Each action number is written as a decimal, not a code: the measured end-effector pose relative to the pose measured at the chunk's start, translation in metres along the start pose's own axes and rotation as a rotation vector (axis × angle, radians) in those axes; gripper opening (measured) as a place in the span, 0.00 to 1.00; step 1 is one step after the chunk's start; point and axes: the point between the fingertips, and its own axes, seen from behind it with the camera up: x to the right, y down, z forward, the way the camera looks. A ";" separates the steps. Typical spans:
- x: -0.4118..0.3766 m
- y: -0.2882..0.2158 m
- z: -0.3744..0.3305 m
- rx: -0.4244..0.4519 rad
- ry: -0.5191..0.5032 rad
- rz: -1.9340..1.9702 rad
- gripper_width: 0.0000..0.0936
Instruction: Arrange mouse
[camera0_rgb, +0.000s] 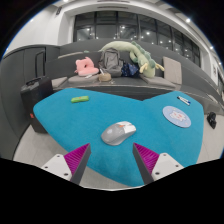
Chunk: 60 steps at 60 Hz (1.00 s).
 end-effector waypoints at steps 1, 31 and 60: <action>0.000 -0.001 0.004 0.002 0.002 0.003 0.93; 0.010 -0.034 0.126 -0.042 0.038 0.056 0.92; -0.007 -0.051 0.171 -0.065 -0.012 -0.040 0.50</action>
